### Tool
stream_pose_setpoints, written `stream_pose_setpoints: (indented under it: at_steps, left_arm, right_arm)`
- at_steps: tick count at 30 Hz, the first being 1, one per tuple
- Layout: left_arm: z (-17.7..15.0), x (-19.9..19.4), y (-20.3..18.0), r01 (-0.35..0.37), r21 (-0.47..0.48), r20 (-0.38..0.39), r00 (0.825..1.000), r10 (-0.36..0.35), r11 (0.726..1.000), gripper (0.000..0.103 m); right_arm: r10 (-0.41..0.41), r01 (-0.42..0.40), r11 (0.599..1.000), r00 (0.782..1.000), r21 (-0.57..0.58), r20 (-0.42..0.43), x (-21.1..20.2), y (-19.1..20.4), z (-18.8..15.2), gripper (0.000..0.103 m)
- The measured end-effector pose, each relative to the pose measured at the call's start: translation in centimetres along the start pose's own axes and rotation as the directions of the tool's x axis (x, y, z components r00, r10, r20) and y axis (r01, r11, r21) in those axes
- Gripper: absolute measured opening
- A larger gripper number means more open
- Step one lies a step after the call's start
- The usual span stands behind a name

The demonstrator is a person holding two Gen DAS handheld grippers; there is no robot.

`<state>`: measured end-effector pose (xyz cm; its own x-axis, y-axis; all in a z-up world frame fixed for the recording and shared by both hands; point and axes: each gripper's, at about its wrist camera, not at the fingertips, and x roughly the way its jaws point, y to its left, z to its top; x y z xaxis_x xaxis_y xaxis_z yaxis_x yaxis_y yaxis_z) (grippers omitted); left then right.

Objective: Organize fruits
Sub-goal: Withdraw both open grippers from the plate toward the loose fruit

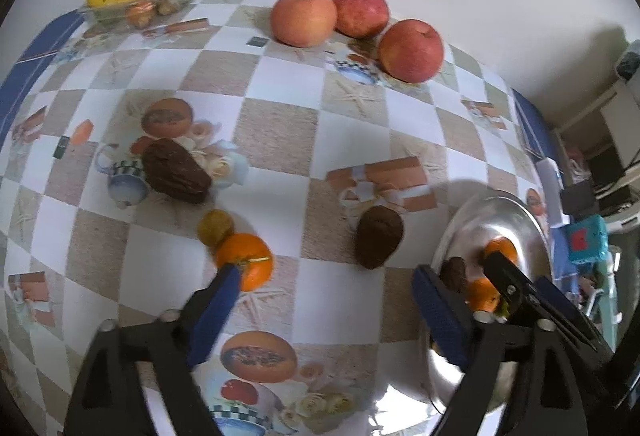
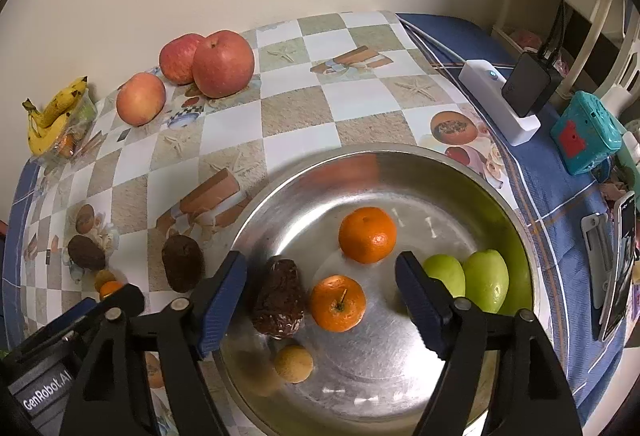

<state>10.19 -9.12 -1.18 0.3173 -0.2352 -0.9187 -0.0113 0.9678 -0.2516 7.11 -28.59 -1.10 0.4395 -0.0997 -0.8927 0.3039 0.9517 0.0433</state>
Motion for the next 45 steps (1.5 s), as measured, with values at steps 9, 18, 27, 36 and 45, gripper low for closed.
stream_pose_setpoints:
  at_steps: [9, 18, 27, 36, 45]
  left_arm:
    - [0.3, -0.2, 1.8, -0.071, -0.052, 0.034, 0.997, 0.073, 0.996, 0.103]
    - [0.9, -0.6, 3.5, -0.038, -0.074, 0.036, 0.999, 0.041, 0.997, 0.103]
    - [2.4, -2.6, 9.7, -0.067, -0.190, 0.088, 0.992, 0.085, 0.980, 0.103]
    - [2.6, -3.9, 14.0, -0.050, -0.300, 0.130, 0.987, 0.092, 0.953, 0.103]
    - [3.1, -3.0, 13.2, -0.033, -0.283, 0.118, 0.991, 0.069, 0.958, 0.103]
  right_arm:
    - [-0.009, 0.009, 1.000, 1.000, 0.005, 0.005, 0.5, -0.1, -0.4, 0.095]
    - [0.069, -0.068, 0.998, 0.998, 0.006, -0.003, 0.5, 0.7, -0.4, 0.095]
    - [0.144, -0.143, 0.989, 0.990, -0.035, 0.012, -0.1, 3.6, -0.4, 0.095]
    - [0.232, -0.227, 0.967, 0.972, -0.111, 0.027, -1.0, 7.5, -0.7, 0.095]
    - [0.219, -0.212, 0.962, 0.976, -0.174, 0.021, -0.6, 9.9, -1.1, 0.095]
